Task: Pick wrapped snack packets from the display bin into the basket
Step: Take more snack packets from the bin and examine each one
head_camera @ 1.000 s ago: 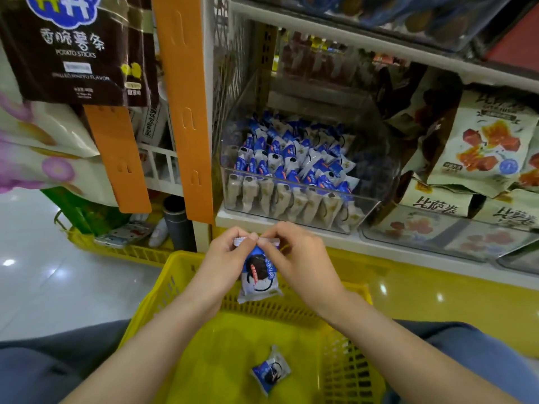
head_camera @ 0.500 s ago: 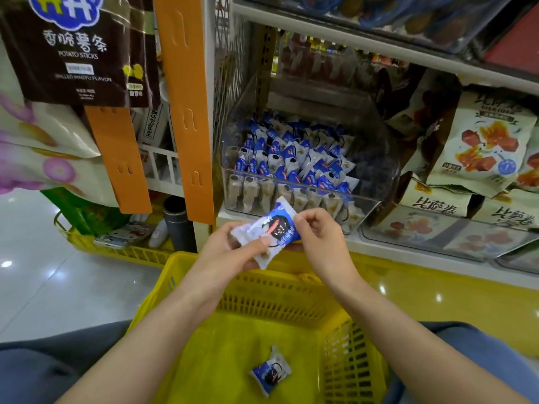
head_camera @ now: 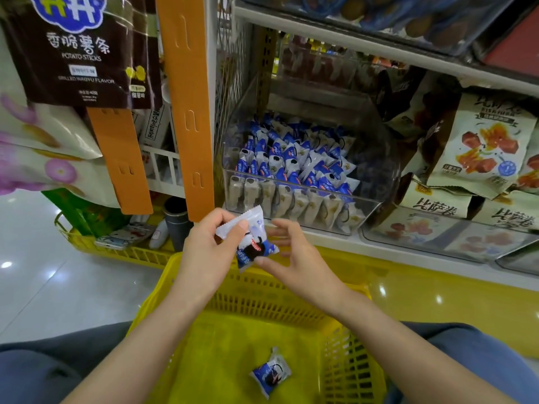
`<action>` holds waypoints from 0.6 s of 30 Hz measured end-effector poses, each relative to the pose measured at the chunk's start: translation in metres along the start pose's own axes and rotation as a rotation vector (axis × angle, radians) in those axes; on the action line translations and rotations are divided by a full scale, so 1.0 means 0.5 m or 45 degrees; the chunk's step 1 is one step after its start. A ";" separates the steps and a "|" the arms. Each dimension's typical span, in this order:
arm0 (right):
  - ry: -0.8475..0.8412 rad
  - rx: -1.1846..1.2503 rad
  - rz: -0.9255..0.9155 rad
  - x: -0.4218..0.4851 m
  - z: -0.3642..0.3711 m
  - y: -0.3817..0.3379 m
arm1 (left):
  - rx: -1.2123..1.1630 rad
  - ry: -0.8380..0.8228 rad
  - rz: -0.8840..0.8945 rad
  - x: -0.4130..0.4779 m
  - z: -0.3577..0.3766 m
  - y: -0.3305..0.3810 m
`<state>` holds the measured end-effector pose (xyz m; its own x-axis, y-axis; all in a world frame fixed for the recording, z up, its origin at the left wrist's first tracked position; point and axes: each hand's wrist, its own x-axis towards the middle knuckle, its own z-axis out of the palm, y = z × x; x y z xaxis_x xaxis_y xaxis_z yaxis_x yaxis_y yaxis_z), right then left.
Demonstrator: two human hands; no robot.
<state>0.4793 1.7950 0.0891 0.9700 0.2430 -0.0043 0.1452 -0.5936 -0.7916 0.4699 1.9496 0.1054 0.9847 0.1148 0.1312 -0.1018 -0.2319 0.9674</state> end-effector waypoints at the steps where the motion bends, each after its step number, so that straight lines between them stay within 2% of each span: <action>1: 0.029 0.065 -0.051 -0.001 -0.001 -0.006 | 0.049 -0.015 0.017 -0.001 0.001 -0.001; 4: 0.108 0.184 -0.154 -0.005 -0.008 -0.022 | 0.121 -0.077 0.062 -0.003 0.006 -0.001; 8: 0.113 0.256 -0.140 -0.010 -0.018 -0.028 | 0.100 -0.149 0.048 -0.007 0.011 0.002; 11: 0.120 0.206 -0.194 -0.012 -0.019 -0.031 | 0.025 -0.167 -0.047 -0.004 0.010 0.000; 15: 0.213 -0.008 -0.270 -0.014 -0.018 -0.028 | -0.102 -0.206 -0.162 -0.006 0.014 -0.004; 18: 0.320 0.085 -0.221 -0.013 -0.022 -0.027 | -0.161 -0.142 -0.324 -0.002 0.019 -0.014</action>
<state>0.4733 1.7930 0.1064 0.9508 0.1341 0.2794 0.3081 -0.5058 -0.8058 0.4711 1.9421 0.0967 0.9896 0.0450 -0.1364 0.1399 -0.0862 0.9864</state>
